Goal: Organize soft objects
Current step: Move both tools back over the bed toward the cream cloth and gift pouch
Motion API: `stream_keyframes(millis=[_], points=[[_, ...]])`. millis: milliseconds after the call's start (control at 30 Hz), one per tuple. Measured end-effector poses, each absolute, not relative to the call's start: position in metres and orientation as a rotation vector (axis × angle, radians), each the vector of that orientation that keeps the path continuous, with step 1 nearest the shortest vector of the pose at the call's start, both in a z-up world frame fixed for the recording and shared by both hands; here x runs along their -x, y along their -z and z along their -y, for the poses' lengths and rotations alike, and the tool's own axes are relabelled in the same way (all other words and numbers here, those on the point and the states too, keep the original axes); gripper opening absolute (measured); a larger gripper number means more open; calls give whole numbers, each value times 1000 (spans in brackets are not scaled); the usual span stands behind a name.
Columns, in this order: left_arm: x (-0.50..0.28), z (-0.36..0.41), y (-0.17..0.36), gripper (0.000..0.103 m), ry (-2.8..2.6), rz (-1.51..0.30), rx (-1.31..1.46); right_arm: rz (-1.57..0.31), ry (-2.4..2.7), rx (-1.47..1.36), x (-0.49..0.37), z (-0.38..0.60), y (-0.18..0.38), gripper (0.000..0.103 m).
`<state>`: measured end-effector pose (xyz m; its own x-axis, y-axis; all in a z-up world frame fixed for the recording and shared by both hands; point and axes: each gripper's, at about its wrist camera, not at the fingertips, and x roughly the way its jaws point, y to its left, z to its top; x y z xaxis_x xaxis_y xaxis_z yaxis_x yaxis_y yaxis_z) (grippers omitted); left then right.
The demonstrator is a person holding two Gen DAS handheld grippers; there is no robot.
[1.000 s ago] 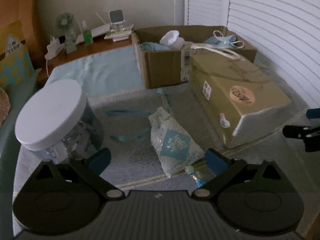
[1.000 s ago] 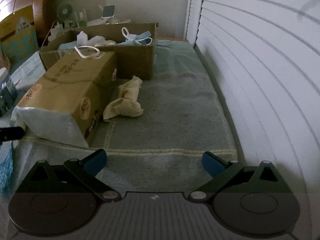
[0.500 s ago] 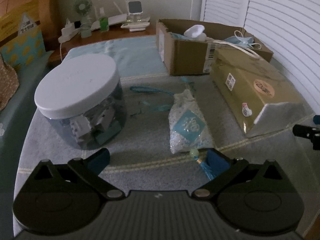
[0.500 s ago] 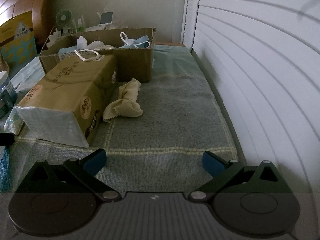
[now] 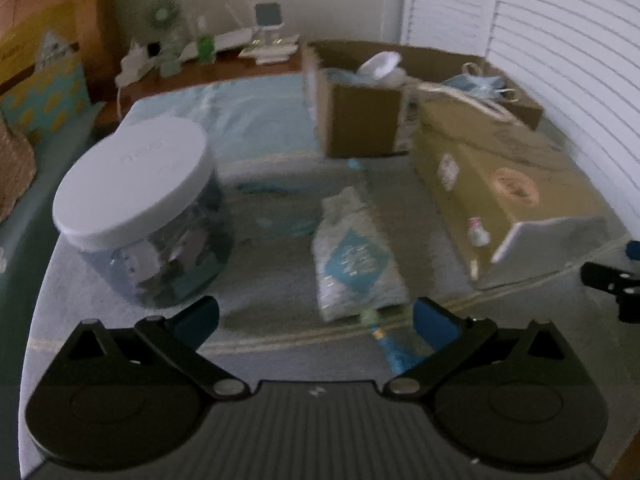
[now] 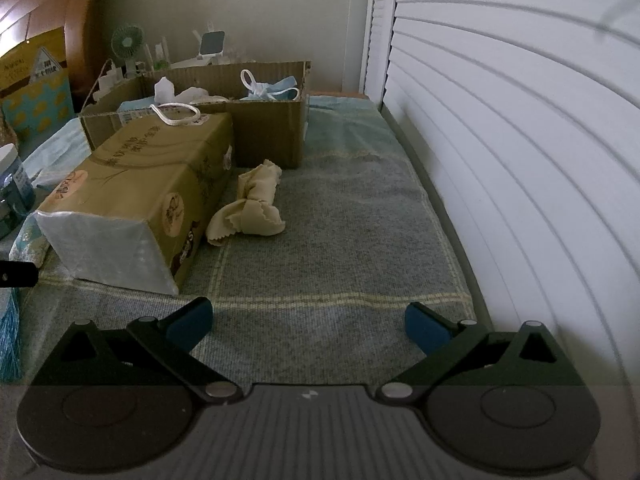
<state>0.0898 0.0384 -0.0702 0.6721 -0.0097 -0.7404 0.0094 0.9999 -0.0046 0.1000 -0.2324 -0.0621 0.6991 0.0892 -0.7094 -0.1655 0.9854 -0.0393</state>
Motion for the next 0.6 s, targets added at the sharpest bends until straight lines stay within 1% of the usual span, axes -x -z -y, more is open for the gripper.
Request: stream_keyframes(millis=[100, 200, 300, 367, 600], points=[[-96, -26, 70, 102, 12, -815, -64, -775, -149, 103, -98, 234, 63, 103], [-101, -23, 72, 102, 7, -802, -61, -768, -148, 103, -96, 234, 63, 103], [-102, -22, 72, 90, 12, -780, -64, -765, -148, 103, -96, 234, 63, 103], [-102, -21, 71, 79, 27, -769, -56, -762, -148, 102, -95, 234, 63, 103], [-105, -19, 71, 78, 24, -750, -66, -774, -147, 104, -98, 234, 61, 103]])
